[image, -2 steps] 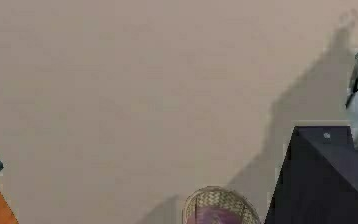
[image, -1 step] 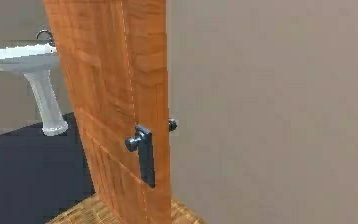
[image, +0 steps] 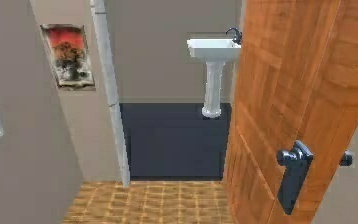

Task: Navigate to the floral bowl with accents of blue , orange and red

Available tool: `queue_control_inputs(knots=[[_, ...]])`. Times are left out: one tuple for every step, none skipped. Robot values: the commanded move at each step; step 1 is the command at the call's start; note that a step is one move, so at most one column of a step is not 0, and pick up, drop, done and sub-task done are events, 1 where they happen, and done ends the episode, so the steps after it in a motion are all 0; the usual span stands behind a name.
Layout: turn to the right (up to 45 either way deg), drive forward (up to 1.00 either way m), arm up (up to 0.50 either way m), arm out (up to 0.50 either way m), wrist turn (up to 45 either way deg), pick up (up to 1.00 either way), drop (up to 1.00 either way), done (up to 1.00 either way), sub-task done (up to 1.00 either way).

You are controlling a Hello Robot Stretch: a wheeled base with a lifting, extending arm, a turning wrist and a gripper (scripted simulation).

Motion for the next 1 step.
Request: queue_control_inputs(knots=[[0.0,1.0,0.0,0.0,0.0,0.0,0.0,0.0,0.0]])
